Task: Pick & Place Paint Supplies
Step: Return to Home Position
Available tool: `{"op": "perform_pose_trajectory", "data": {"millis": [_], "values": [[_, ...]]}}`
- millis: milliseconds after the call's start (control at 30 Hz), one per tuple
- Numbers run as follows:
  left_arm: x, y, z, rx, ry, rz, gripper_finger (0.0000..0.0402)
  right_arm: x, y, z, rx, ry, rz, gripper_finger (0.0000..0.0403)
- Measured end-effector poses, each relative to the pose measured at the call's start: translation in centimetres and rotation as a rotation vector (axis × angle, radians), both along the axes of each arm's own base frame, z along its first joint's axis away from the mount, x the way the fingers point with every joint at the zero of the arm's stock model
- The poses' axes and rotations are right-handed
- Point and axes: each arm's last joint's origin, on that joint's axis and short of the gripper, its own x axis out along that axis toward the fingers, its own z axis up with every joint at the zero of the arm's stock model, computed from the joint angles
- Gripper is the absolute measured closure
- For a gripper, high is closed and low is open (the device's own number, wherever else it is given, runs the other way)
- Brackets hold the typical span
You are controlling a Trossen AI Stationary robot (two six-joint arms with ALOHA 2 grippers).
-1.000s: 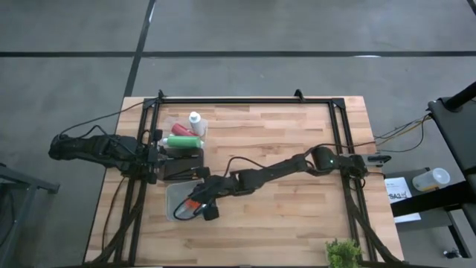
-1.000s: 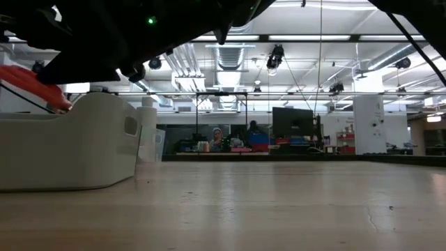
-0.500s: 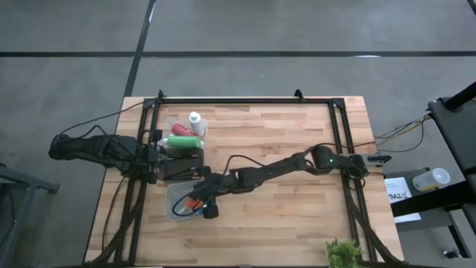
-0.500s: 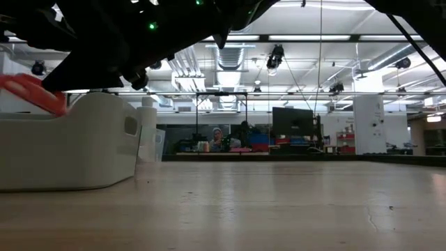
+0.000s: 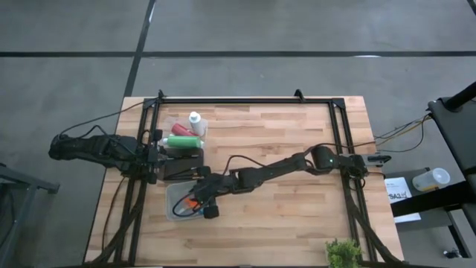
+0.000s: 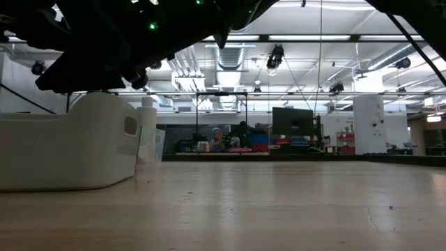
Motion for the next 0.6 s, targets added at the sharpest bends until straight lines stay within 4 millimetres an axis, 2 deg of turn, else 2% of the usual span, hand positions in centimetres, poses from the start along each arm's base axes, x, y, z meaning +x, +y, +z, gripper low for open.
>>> {"op": "perform_pose_trajectory", "data": {"millis": [100, 300, 467, 600], "values": [[0.0, 0.0, 0.0, 0.000, 0.000, 0.000, 0.0351, -0.1, 0.4, 0.5, 0.016, -0.014, 0.015, 0.0271], [0.0, 0.0, 0.0, 0.000, 0.000, 0.000, 0.0351, -0.7, 0.8, 3.9, 0.079, -0.098, 0.150, 0.0271], [0.0, 0.0, 0.0, 0.000, 0.000, 0.000, 0.0351, -1.2, 1.3, 5.2, 0.070, -0.115, 0.172, 0.0271], [0.0, 0.0, 0.0, 0.000, 0.000, -0.001, 0.0351, -2.1, 2.0, 7.0, 0.034, -0.184, 0.210, 0.0271]]}}
